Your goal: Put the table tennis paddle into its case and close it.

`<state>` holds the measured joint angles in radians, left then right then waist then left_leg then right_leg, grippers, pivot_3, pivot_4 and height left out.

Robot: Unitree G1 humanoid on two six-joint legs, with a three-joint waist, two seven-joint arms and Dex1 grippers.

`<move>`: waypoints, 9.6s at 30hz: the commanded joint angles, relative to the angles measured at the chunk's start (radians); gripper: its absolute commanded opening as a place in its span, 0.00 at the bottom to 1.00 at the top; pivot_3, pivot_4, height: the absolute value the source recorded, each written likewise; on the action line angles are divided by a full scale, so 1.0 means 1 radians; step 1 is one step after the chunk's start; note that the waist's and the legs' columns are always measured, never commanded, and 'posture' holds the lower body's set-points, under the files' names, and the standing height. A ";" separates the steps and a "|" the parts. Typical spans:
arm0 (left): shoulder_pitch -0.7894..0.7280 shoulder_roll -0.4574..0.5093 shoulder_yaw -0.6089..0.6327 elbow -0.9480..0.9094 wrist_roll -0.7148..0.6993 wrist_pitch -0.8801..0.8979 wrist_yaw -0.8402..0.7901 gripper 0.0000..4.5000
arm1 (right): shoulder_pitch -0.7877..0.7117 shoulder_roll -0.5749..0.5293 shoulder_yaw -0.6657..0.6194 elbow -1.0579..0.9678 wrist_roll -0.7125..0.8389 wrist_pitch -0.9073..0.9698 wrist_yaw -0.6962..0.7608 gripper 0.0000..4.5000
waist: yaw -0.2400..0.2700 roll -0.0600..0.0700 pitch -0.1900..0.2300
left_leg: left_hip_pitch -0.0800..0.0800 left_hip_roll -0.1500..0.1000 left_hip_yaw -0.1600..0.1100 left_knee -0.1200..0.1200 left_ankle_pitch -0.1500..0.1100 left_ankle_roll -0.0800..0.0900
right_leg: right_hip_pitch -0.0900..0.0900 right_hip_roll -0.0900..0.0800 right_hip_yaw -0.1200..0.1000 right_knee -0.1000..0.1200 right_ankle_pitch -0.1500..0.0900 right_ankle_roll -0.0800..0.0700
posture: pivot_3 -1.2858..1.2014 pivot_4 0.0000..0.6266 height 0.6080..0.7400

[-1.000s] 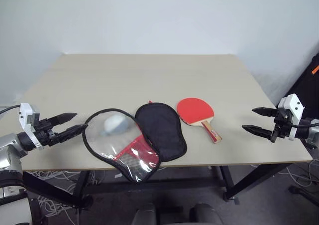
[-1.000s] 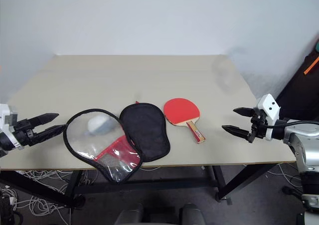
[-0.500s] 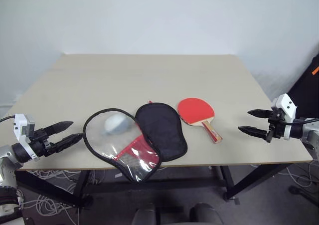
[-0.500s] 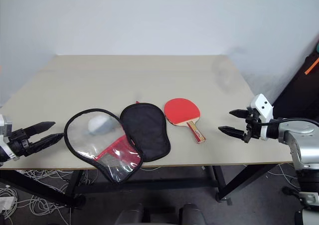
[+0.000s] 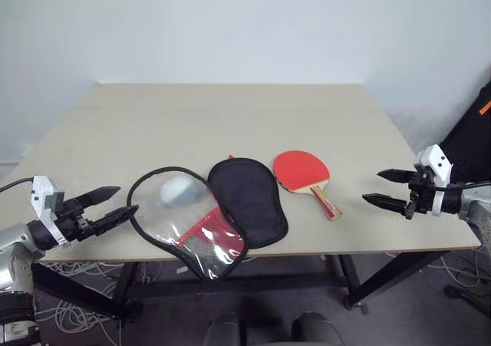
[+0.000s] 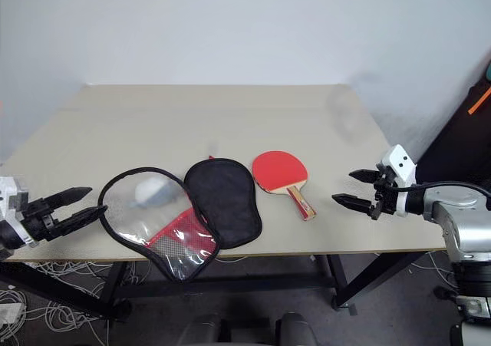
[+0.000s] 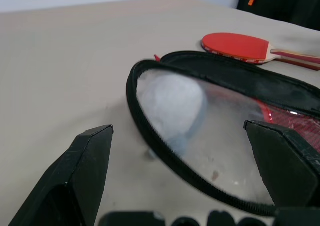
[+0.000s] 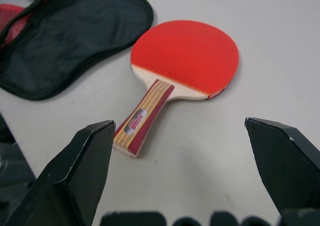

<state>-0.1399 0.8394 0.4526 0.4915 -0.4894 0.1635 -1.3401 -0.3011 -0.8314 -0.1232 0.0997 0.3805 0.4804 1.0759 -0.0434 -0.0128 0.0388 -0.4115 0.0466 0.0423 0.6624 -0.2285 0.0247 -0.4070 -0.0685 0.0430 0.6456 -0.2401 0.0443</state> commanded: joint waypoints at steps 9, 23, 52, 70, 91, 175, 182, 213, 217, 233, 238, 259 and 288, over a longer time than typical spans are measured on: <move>-0.026 -0.039 -0.017 -0.084 -0.014 -0.024 0.027 0.99 | -0.042 0.308 0.060 -0.183 -0.038 0.249 -0.456 1.00 | -0.001 -0.001 0.000 | 0.000 0.000 0.000 0.000 0.000 0.000 | 0.000 0.001 0.000 0.000 0.001 0.002 | 0.52 0.00 1.00; -0.024 -0.040 -0.080 -0.253 -0.035 0.020 -0.001 0.99 | -0.097 0.492 0.140 -0.068 -0.155 0.312 -0.721 1.00 | -0.002 0.000 0.000 | 0.000 0.000 0.000 -0.001 0.000 0.000 | 0.000 0.001 0.000 0.000 0.002 0.002 | 0.52 0.00 1.00; 0.040 -0.032 -0.060 -0.326 -0.058 0.033 0.035 1.00 | -0.196 0.662 0.114 -0.151 -0.113 0.257 -0.761 0.26 | -0.010 0.001 0.000 | -0.001 0.001 0.000 -0.002 0.000 0.000 | -0.002 0.001 0.000 0.000 0.002 0.002 | 0.52 0.00 1.00; 0.052 -0.011 -0.046 -0.319 -0.066 0.056 0.024 1.00 | -0.145 0.771 0.293 -0.373 0.009 0.586 -0.754 0.26 | -0.003 -0.001 0.000 | -0.001 0.003 0.000 -0.003 -0.002 -0.003 | -0.002 0.002 -0.002 0.000 0.002 0.001 | 0.52 0.00 1.00; 0.062 -0.014 -0.045 -0.321 -0.067 0.056 0.031 1.00 | -0.179 0.891 0.222 -0.177 -0.069 0.690 -0.967 0.26 | -0.002 0.000 0.000 | 0.000 0.002 0.000 -0.002 -0.002 -0.005 | -0.003 0.001 -0.002 -0.001 0.002 0.001 | 0.52 0.00 1.00; 0.320 0.055 0.029 -0.352 -0.054 0.117 0.012 1.00 | -0.183 -0.064 0.099 -0.147 0.039 0.069 0.097 1.00 | -0.002 0.000 0.002 | -0.001 0.003 0.005 -0.011 -0.003 -0.005 | -0.010 -0.004 -0.002 -0.006 -0.001 -0.003 | 0.52 0.00 1.00; 0.309 0.031 -0.005 -0.320 -0.031 0.136 0.054 0.57 | -0.186 -0.056 0.097 -0.143 0.039 0.077 0.082 1.00 | -0.002 0.000 0.002 | -0.001 0.003 0.005 -0.010 -0.003 -0.005 | -0.010 -0.004 -0.002 -0.005 -0.002 -0.001 | 0.52 0.00 1.00; -0.199 -0.471 -0.426 -0.354 -0.014 0.437 0.478 0.34 | -0.139 -0.058 0.084 -0.170 0.057 0.114 0.067 1.00 | -0.002 -0.001 0.002 | -0.001 0.001 0.000 -0.001 0.000 0.000 | 0.000 0.000 -0.001 -0.004 0.000 0.005 | 0.52 0.00 1.00; -0.221 -0.480 -0.430 -0.348 -0.024 0.448 0.467 0.34 | -0.139 -0.060 0.082 -0.173 0.060 0.118 0.065 1.00 | -0.001 0.000 0.002 | 0.000 0.001 0.000 -0.001 0.000 0.000 | 0.000 0.001 -0.001 -0.004 0.000 0.005 | 0.52 0.00 1.00; -0.052 -0.469 -0.251 -0.585 -0.322 0.789 0.564 0.46 | -0.116 -0.049 0.081 -0.199 0.062 0.128 0.042 1.00 | 0.000 -0.001 0.002 | 0.000 0.001 0.000 -0.001 0.000 0.000 | 0.000 0.000 -0.001 -0.004 0.000 0.005 | 0.52 0.00 1.00; -0.014 -0.486 -0.190 -0.603 -0.405 0.884 0.650 0.86 | -0.100 -0.042 0.081 -0.214 0.067 0.136 0.029 1.00 | 0.001 -0.001 0.002 | -0.001 0.000 -0.001 -0.001 0.000 0.000 | 0.000 0.000 -0.001 -0.004 -0.001 0.004 | 0.52 0.00 1.00; -0.019 -0.574 -0.149 -0.525 -0.527 1.126 0.894 0.92 | -0.060 -0.007 0.075 -0.281 0.086 0.175 -0.021 1.00 | 0.001 -0.001 0.002 | 0.000 0.000 -0.001 -0.001 0.000 0.000 | 0.001 0.000 -0.001 -0.004 -0.001 0.003 | 0.52 0.00 1.00; -0.154 -0.609 0.002 -0.354 -0.619 1.311 1.026 0.92 | -0.072 -0.006 0.105 -0.336 0.107 0.179 0.011 1.00 | 0.016 0.000 0.001 | 0.000 -0.003 -0.004 0.001 0.000 0.000 | 0.004 0.000 -0.001 -0.005 -0.002 0.004 | 0.52 0.00 1.00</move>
<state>-0.2873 0.2132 0.4273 0.1328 -1.0828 1.4298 -0.3326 -0.3611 -0.8388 -0.0059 -0.2024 0.4713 0.6622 1.0902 -0.0273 -0.0130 0.0397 -0.4114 0.0439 0.0385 0.6630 -0.2286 0.0248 -0.4035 -0.0685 0.0421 0.6412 -0.2419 0.0487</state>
